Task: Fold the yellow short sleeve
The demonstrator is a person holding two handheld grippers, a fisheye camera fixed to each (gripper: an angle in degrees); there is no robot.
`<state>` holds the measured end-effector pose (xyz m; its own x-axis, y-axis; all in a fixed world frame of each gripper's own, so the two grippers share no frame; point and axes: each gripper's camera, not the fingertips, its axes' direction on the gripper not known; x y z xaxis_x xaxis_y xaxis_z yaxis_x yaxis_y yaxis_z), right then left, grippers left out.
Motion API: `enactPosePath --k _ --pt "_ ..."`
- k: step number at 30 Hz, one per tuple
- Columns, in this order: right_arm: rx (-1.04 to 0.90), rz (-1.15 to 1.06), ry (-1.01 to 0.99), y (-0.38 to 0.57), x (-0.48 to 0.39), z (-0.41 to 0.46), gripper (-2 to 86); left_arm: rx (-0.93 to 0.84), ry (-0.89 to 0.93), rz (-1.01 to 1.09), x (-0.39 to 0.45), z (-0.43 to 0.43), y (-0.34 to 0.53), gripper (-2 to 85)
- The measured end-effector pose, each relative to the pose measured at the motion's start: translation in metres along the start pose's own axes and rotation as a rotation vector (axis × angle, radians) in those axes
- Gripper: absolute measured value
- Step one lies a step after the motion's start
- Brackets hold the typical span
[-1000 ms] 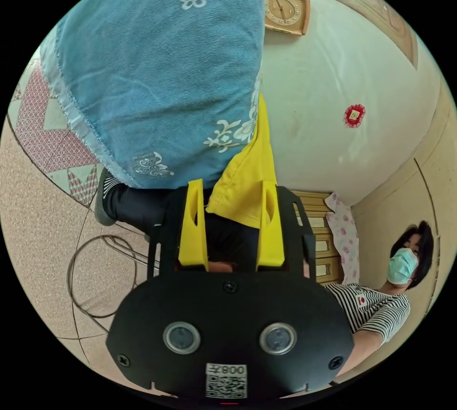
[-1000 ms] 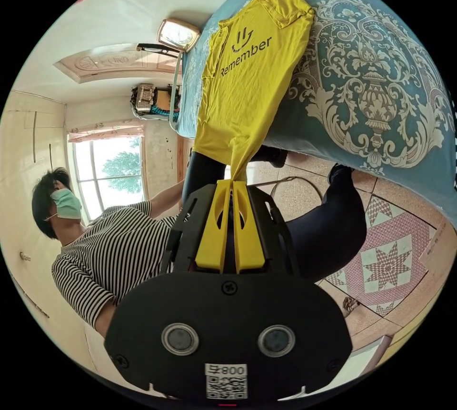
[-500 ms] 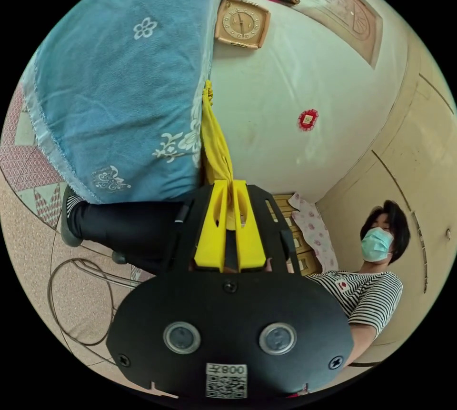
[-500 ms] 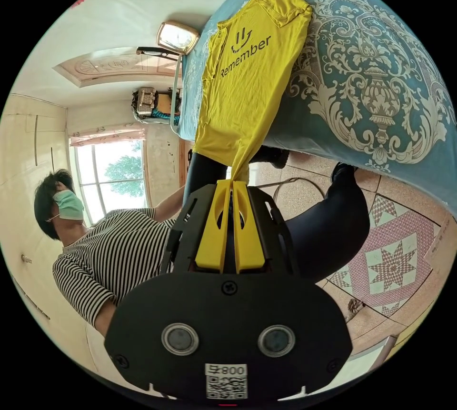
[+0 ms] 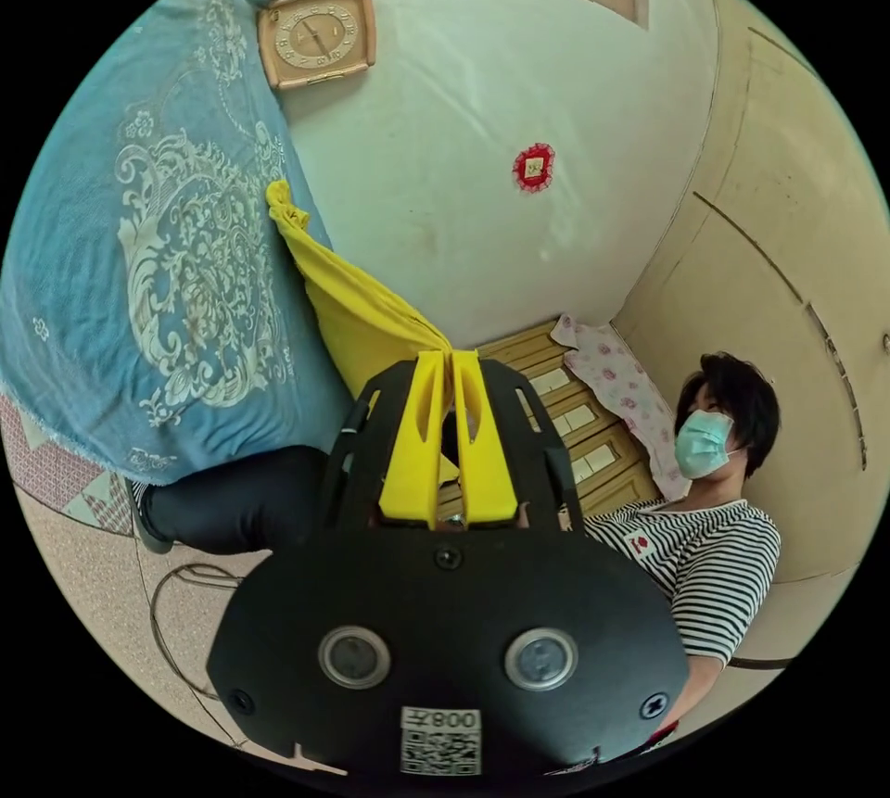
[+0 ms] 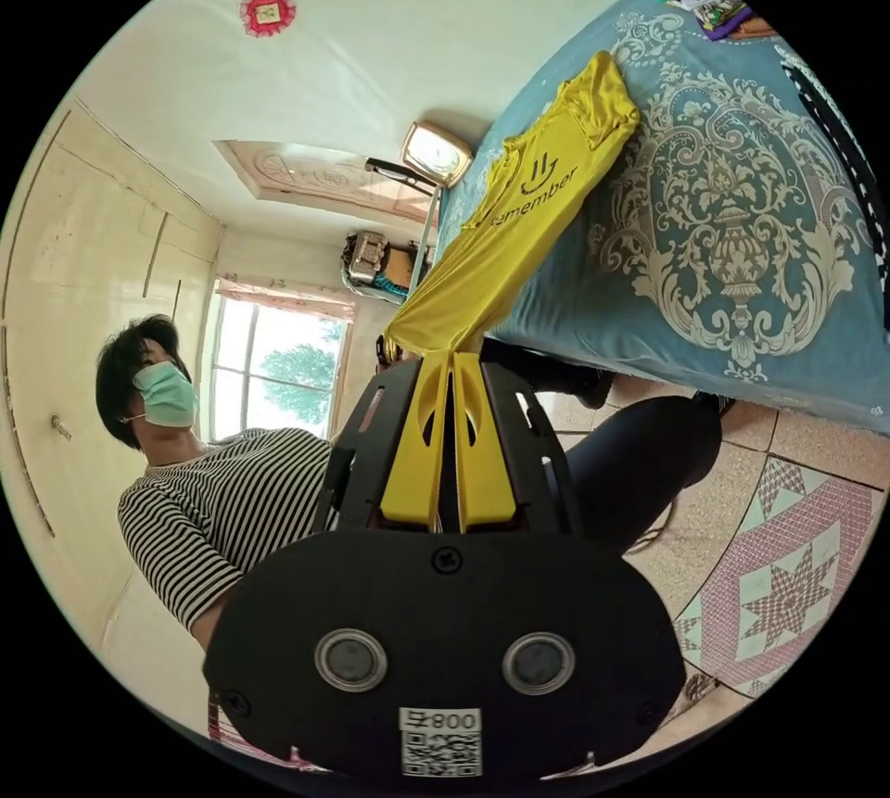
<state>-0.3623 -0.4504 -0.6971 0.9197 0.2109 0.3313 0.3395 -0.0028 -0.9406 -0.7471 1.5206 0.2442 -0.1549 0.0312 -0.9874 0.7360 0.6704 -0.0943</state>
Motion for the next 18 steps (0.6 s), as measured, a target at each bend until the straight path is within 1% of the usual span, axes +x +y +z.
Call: enactPosePath --k 7,14,18 --pt "0.130 -0.095 -0.082 0.051 -0.009 -0.050 0.2 0.034 0.020 0.018 0.040 -0.012 0.000 1.9" --pt "0.179 -0.095 -0.095 0.114 -0.001 -0.076 0.2 -0.001 -0.048 -0.057 0.049 -0.027 0.021 1.7" --pt "0.196 -0.088 -0.130 0.141 0.010 -0.079 0.3 0.023 -0.009 -0.057 0.052 -0.034 0.026 1.7"
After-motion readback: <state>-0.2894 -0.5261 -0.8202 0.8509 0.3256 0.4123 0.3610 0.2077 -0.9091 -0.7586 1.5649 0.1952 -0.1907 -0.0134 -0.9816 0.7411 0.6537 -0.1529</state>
